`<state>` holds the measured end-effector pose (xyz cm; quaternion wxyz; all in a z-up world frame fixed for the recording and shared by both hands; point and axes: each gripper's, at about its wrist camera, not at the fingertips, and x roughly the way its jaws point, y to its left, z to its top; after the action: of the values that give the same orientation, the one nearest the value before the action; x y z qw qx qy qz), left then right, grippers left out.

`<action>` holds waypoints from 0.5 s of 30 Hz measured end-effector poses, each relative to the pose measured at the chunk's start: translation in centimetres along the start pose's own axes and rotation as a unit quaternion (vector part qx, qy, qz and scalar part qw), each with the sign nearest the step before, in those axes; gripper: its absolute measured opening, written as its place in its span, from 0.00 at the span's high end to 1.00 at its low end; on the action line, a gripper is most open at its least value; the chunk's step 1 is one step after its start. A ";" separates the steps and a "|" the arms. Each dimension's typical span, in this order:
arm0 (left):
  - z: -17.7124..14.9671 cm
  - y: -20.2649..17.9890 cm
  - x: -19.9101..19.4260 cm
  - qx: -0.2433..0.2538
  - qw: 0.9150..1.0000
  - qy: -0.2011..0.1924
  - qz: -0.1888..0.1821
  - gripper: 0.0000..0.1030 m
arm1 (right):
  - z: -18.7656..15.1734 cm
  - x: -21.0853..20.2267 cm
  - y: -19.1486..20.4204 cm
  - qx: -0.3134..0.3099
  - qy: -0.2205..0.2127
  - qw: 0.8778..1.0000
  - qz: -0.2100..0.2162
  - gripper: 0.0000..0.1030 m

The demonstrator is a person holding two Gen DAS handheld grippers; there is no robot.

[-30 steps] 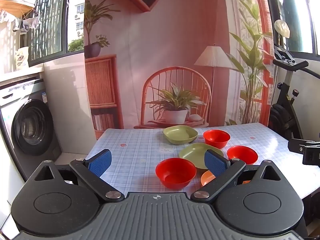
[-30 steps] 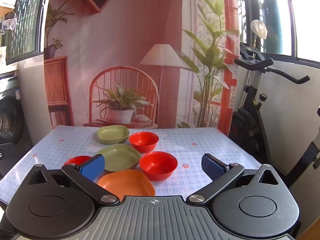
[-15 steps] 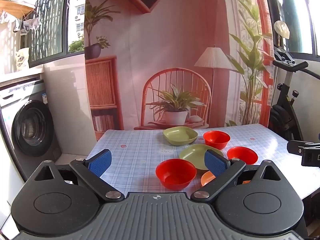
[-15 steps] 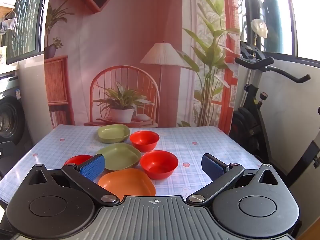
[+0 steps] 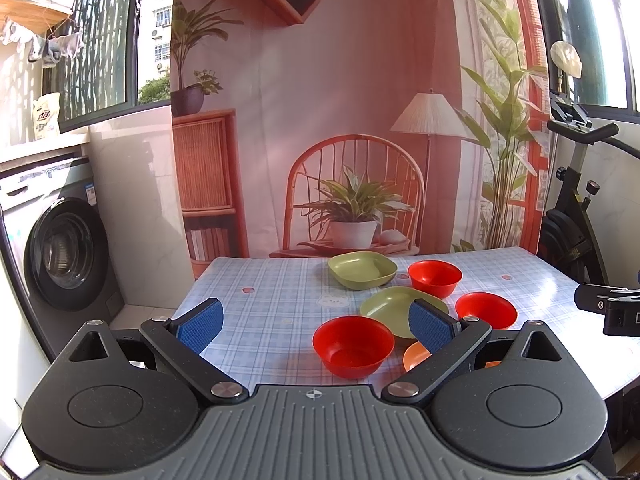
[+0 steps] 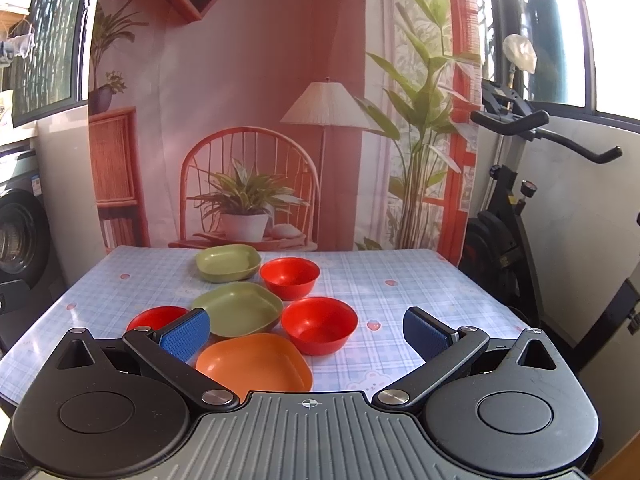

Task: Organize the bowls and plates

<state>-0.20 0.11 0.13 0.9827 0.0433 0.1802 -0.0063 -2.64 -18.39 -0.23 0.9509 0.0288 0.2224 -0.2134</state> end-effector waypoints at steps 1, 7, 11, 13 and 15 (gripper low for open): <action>0.0 0.0 0.0 0.000 1.000 0.000 0.000 0.03 | 0.0 0.0 -0.1 0.001 0.001 1.000 0.001 0.00; 0.0 0.0 0.0 0.000 1.000 0.000 0.000 0.03 | 0.0 0.0 0.0 -0.004 0.000 1.000 0.003 0.00; -0.1 0.0 0.1 0.000 1.000 0.001 0.000 0.03 | -0.1 0.0 0.1 -0.004 0.000 1.000 0.004 0.00; -0.1 0.0 0.1 -0.001 1.000 0.001 0.000 0.03 | -0.1 -0.1 0.0 -0.004 0.001 1.000 0.004 0.00; -0.1 0.0 0.1 -0.001 1.000 0.001 0.000 0.03 | -0.1 0.0 0.0 -0.004 0.001 1.000 0.004 0.00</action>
<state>-0.16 0.17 -0.03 0.9825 0.0426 0.1813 -0.0061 -2.72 -18.36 -0.31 0.9517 0.0262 0.2238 -0.2087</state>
